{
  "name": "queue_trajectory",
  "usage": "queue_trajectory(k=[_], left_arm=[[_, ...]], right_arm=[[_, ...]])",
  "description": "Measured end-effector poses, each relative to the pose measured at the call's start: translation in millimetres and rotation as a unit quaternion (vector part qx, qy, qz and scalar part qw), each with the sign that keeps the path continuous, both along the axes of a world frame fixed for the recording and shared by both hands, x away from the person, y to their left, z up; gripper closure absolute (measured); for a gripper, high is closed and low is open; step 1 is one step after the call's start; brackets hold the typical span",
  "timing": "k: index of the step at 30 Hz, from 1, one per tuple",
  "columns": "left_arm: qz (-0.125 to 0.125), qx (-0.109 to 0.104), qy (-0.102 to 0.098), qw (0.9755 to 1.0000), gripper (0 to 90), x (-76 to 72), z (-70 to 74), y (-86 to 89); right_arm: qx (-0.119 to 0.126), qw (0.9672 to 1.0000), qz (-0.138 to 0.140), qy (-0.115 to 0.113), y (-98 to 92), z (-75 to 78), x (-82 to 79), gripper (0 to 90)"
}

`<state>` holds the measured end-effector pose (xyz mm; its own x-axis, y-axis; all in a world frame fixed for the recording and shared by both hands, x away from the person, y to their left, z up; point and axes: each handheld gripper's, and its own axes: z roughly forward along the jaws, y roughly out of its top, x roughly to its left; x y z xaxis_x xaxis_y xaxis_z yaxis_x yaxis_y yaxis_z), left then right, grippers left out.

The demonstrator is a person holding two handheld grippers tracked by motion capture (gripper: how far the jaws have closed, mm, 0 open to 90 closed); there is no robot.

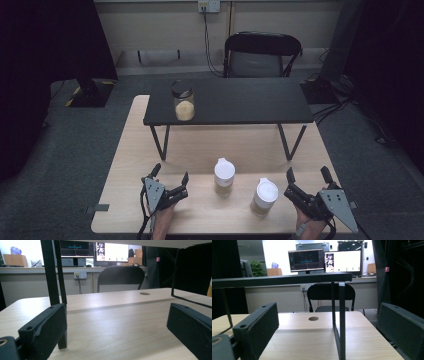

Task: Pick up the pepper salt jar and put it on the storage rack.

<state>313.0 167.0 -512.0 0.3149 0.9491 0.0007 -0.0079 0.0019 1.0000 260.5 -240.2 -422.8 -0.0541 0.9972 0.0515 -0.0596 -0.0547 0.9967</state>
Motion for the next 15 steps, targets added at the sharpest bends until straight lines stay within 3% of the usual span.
queue_trajectory(k=[9, 15], left_arm=[[0.000, 0.000, 0.000, 1.0000, 2.5, 0.0, 0.0, 0.0], [0.001, 0.000, 0.000, 1.0000, 2.5, 0.0, 0.0, -0.1]], right_arm=[[0.000, 0.9996, 0.028, -0.001, 15.8, 16.5, -4.9, 2.6], [-0.012, 0.9990, 0.044, 0.005, 29.8, 28.9, -6.9, 3.1]])
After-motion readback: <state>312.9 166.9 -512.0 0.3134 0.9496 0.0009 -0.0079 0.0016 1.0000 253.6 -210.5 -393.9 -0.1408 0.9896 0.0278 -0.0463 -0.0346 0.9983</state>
